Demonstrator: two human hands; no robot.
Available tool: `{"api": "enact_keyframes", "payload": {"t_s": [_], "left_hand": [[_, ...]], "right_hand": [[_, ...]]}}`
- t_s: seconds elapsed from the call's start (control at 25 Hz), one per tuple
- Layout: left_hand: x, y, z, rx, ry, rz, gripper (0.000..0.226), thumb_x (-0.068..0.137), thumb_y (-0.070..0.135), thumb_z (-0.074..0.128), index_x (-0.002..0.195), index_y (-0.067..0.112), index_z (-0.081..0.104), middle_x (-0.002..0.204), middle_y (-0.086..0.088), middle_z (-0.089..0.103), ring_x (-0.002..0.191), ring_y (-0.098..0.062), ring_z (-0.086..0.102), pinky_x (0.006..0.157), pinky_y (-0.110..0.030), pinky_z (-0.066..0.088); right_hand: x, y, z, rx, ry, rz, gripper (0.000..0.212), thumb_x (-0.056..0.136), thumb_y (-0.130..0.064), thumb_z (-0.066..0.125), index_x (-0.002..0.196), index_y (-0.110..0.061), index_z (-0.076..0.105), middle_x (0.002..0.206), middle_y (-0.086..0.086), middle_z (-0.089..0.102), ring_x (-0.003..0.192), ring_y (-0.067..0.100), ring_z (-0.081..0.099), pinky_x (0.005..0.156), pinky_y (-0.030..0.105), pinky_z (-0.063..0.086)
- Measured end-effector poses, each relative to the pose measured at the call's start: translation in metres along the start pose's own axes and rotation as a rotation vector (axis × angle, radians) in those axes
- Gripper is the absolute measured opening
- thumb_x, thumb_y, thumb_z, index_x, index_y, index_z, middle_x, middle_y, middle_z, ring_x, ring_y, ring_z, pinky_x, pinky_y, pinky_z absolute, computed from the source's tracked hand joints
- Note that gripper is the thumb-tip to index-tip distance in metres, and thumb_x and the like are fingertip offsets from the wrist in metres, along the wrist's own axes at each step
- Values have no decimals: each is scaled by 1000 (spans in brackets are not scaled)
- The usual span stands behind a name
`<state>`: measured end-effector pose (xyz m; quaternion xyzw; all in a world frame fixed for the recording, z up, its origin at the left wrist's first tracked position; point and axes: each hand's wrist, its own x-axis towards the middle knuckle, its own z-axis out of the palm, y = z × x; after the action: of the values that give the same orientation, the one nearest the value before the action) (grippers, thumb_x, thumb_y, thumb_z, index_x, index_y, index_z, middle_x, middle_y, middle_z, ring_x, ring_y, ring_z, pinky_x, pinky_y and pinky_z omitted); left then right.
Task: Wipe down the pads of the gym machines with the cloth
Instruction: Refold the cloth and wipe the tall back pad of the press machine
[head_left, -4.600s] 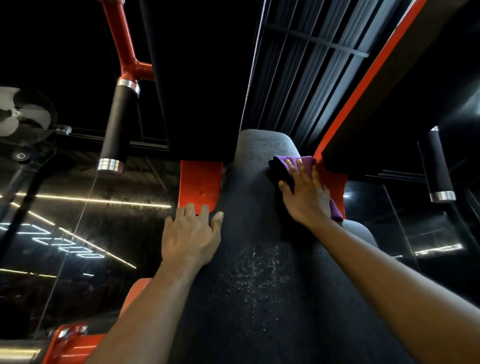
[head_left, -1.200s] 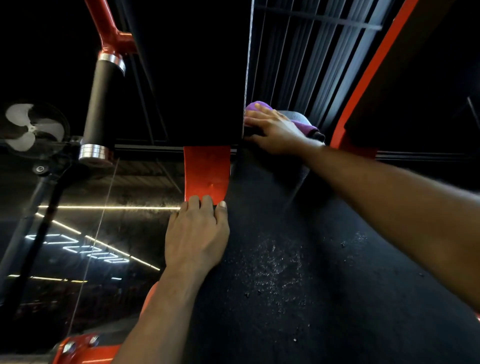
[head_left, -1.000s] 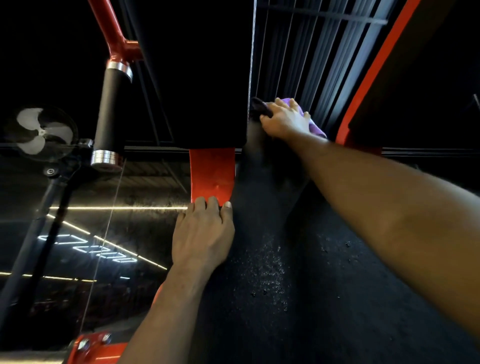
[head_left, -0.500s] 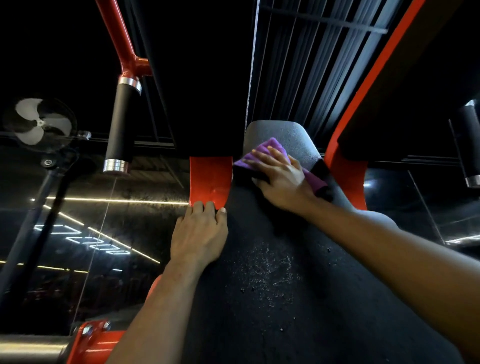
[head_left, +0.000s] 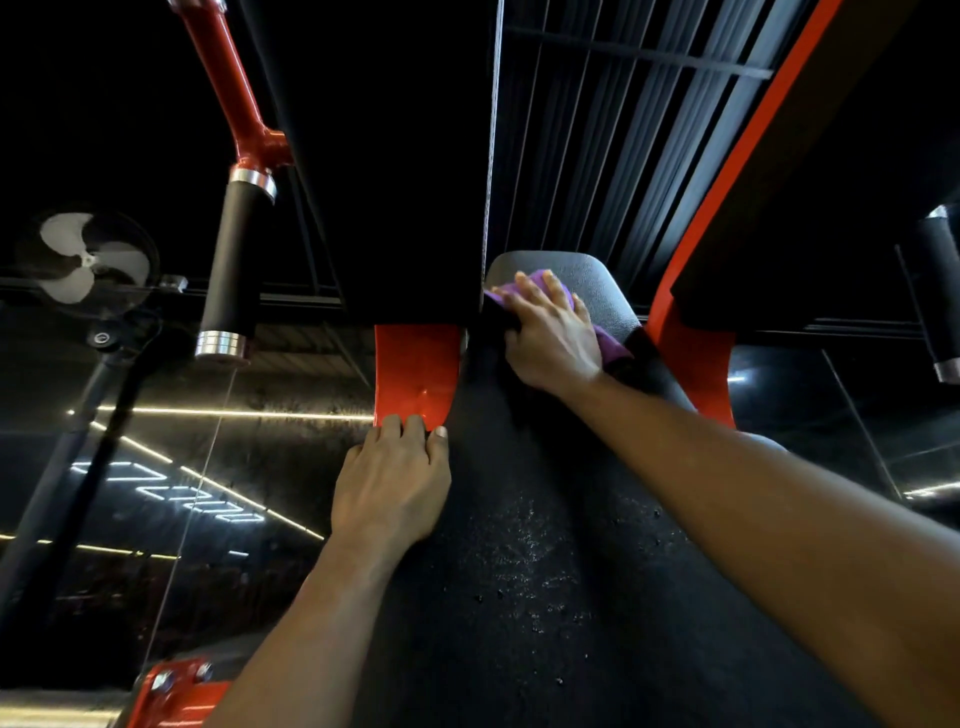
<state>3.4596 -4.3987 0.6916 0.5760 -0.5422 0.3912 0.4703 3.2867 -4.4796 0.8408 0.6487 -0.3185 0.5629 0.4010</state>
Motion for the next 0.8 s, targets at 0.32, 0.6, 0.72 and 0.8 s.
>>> {"api": "enact_keyframes", "payload": {"t_s": [0.32,0.6,0.72,0.8], "left_hand": [[0,1,15,-55,172,-37,29,105,40,24,96,23,45,100,-2,52,82,-16,43,78,-34,31],[-1,-1,7,-66,136,-34,33,105,39,26,102,18,51,109,-8,57,87,-19,48,78,-34,31],[-2,-2,5,-58,118,-18,35,106,38,26,107,16,53,114,-8,57,100,-25,56,79,-33,30],[-1,-3,3,-78,90,-21,36,106,39,27,106,16,54,115,-9,57,102,-25,56,80,-34,31]], "right_hand": [[78,17,-6,105,-10,239,54,99,-45,44,152,-39,38,166,-5,25,156,25,9,122,54,16],[69,46,-10,58,96,468,50,97,-47,43,146,-35,46,153,1,43,145,31,29,115,51,27],[45,62,-3,113,167,468,56,92,-49,44,144,-30,50,148,7,50,139,34,39,114,49,32],[13,69,-6,96,180,414,63,88,-52,37,146,-28,49,144,11,53,136,36,43,115,49,33]]}}
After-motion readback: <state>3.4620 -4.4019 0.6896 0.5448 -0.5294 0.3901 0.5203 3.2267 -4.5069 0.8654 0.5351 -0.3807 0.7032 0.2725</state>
